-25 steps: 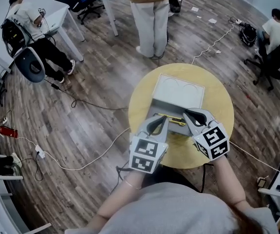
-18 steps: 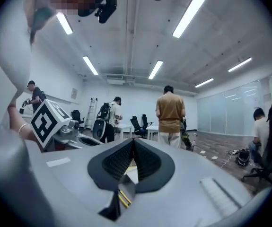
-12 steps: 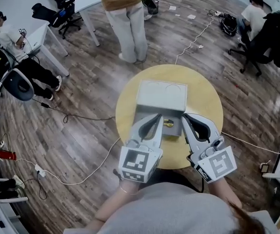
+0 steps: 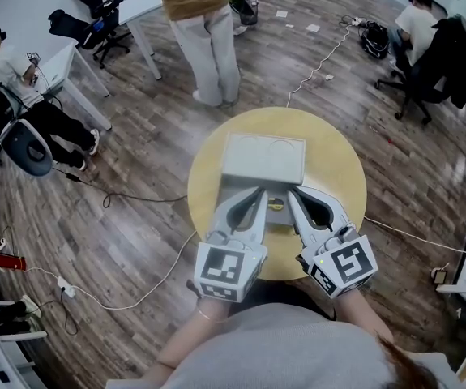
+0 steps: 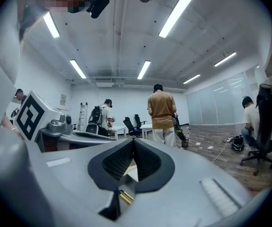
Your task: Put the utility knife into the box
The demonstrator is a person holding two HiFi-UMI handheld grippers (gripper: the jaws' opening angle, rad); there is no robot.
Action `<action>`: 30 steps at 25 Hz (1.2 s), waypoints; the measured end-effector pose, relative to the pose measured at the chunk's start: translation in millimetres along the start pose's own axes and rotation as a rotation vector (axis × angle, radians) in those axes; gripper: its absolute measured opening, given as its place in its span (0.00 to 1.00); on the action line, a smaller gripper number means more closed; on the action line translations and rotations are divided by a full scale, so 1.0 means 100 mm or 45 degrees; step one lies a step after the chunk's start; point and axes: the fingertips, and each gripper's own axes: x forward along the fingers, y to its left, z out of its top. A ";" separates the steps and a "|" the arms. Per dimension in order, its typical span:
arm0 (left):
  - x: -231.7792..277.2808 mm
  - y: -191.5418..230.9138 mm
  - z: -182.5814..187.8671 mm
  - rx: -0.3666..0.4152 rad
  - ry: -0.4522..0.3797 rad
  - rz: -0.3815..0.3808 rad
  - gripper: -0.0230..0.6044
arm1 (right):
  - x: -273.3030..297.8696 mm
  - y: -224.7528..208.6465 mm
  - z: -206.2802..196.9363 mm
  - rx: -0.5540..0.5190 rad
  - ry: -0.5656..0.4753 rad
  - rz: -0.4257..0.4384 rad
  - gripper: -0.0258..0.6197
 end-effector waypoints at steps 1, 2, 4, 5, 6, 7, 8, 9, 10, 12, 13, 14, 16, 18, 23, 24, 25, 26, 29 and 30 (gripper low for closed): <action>0.00 0.00 0.00 0.000 -0.001 0.004 0.04 | 0.00 0.00 0.01 0.009 -0.006 0.001 0.05; -0.01 -0.01 0.00 0.000 -0.001 0.008 0.04 | -0.01 0.00 0.02 0.012 -0.011 0.002 0.05; -0.03 -0.05 -0.01 0.001 -0.005 0.017 0.04 | -0.05 0.00 0.03 0.009 -0.018 0.007 0.05; -0.04 -0.07 0.00 0.001 -0.009 0.022 0.04 | -0.07 0.00 0.04 0.008 -0.022 0.011 0.05; -0.05 -0.09 0.00 0.001 -0.015 0.027 0.04 | -0.08 0.01 0.05 0.006 -0.027 0.017 0.05; -0.07 -0.10 0.01 0.002 -0.022 0.032 0.04 | -0.09 0.03 0.07 0.001 -0.032 0.025 0.05; -0.09 -0.11 0.01 0.004 -0.030 0.038 0.04 | -0.09 0.05 0.08 -0.010 -0.037 0.033 0.05; -0.11 -0.13 0.00 0.006 -0.037 0.043 0.04 | -0.10 0.07 0.08 -0.023 -0.040 0.041 0.05; -0.14 -0.14 -0.01 0.007 -0.043 0.049 0.04 | -0.12 0.10 0.08 -0.033 -0.042 0.048 0.05; -0.20 -0.17 0.00 0.010 -0.058 0.061 0.04 | -0.16 0.15 0.08 -0.045 -0.043 0.058 0.05; -0.23 -0.19 0.01 0.013 -0.065 0.066 0.04 | -0.18 0.17 0.07 -0.049 -0.041 0.059 0.05; -0.27 -0.20 0.02 0.017 -0.071 0.070 0.04 | -0.22 0.19 0.06 -0.052 -0.040 0.058 0.05; -0.35 -0.24 0.04 0.022 -0.084 0.076 0.04 | -0.31 0.24 0.05 -0.053 -0.042 0.051 0.05; -0.46 -0.27 0.04 0.027 -0.096 0.075 0.04 | -0.38 0.32 0.04 -0.054 -0.049 0.045 0.05; -0.80 -0.42 0.00 0.034 -0.101 0.052 0.04 | -0.62 0.59 0.05 -0.066 -0.060 0.013 0.05; -0.87 -0.46 -0.01 0.032 -0.099 0.045 0.04 | -0.68 0.65 0.06 -0.069 -0.062 0.001 0.05; -0.96 -0.51 -0.03 0.031 -0.096 0.039 0.04 | -0.75 0.71 0.06 -0.070 -0.064 -0.013 0.05; -1.05 -0.56 -0.05 0.032 -0.091 0.031 0.04 | -0.82 0.78 0.05 -0.069 -0.065 -0.027 0.05; -1.34 -0.70 -0.12 0.045 -0.080 0.004 0.04 | -1.05 1.04 0.01 -0.057 -0.068 -0.061 0.05; -1.44 -0.73 -0.14 0.049 -0.077 -0.003 0.04 | -1.11 1.14 0.00 -0.055 -0.070 -0.069 0.05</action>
